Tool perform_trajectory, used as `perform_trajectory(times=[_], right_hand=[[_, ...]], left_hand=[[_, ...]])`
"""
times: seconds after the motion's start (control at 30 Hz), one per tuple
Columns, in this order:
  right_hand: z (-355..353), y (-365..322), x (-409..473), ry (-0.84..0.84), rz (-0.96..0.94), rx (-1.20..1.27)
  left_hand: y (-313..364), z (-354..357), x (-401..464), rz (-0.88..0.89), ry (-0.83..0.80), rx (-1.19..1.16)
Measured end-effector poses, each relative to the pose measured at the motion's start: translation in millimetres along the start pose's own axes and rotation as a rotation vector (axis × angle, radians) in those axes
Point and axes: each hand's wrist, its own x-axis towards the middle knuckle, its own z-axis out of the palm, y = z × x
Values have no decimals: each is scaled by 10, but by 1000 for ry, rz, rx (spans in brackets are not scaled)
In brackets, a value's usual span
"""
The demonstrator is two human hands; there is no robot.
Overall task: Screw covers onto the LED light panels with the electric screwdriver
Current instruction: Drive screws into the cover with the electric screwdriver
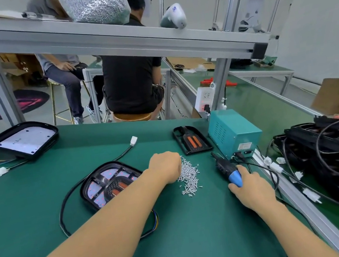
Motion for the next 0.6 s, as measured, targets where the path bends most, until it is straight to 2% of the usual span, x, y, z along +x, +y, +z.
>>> perform_trajectory(times=[0.2, 0.47, 0.53, 0.6], right_hand=[[37, 3, 0, 31, -22, -3], [62, 24, 13, 50, -32, -4], [44, 26, 23, 30, -28, -10], [-6, 43, 49, -22, -22, 4]], left_hand=[[16, 84, 24, -32, 5, 97], [107, 85, -30, 38, 23, 213], [121, 72, -30, 23, 19, 154], [103, 8, -23, 5, 53, -65]])
